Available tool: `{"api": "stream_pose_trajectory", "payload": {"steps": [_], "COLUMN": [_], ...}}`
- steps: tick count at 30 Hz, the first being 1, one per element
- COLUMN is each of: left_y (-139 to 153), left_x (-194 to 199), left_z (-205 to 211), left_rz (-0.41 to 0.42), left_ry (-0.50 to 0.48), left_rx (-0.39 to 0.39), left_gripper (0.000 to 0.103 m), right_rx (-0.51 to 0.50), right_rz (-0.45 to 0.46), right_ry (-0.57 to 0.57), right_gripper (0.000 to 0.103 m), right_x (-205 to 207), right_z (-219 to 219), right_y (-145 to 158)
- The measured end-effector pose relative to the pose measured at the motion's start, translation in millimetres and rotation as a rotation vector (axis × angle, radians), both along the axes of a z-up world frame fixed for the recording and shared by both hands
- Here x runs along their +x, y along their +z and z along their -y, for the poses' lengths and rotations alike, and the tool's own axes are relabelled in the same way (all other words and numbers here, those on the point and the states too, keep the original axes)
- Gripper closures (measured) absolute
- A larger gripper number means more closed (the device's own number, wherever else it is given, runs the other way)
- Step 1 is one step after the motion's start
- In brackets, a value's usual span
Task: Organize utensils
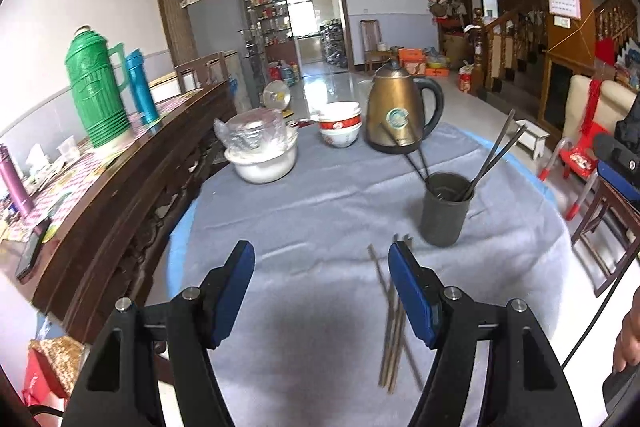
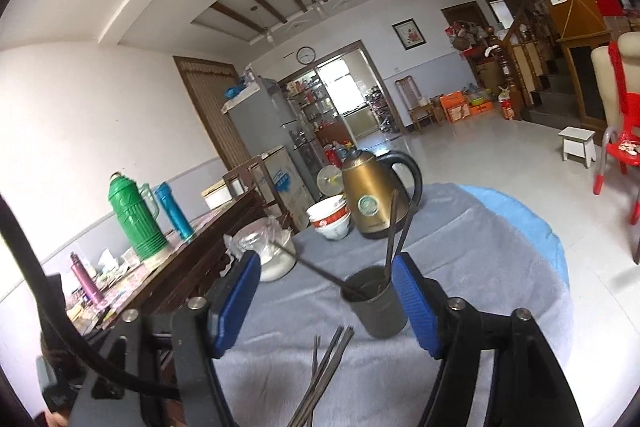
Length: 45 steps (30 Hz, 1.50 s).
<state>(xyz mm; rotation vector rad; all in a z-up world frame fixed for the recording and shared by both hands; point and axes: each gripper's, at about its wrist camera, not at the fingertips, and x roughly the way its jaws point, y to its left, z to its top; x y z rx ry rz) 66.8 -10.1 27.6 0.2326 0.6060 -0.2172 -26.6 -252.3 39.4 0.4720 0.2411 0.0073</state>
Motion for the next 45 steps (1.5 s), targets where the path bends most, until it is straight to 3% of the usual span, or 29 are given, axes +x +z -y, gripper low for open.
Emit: {"api": "stream_pose_trajectory", "payload": {"steps": [10, 17, 22, 28, 34, 45], "left_y": [-28.4, -53.3, -63.1, -60.5, -70.9, -70.3], "left_x": [-12.8, -14.9, 3.7, 31.4, 46.2, 75.4], "left_z": [-24.1, -27.4, -18.1, -6.4, -0.5, 38.7], "left_rz": [-0.074, -0.117, -0.151, -0.189, -0.204, -0.235], "left_ry": [0.13, 0.139, 0.134, 0.111, 0.139, 0.133], "left_rx": [0.132, 0.174, 0.185, 0.096, 0.149, 0.131], "left_gripper": [0.033, 0.033, 0.033, 0.033, 0.033, 0.033], "right_rx": [-0.056, -0.096, -0.143, -0.15, -0.144, -0.182], "right_rz": [-0.072, -0.154, -0.181, -0.189, -0.208, -0.252], "right_ry": [0.166, 0.193, 0.163, 0.152, 0.2, 0.27], "right_gripper": [0.034, 0.034, 0.034, 0.034, 0.034, 0.034], "right_x": [14.1, 13.7, 9.6, 19.6, 38.6, 54.4], "right_z": [-30.0, -18.0, -4.4, 1.5, -4.3, 2.5], "right_y": [-47.3, -78.1, -86.9, -92.5, -103.4, -115.0]}}
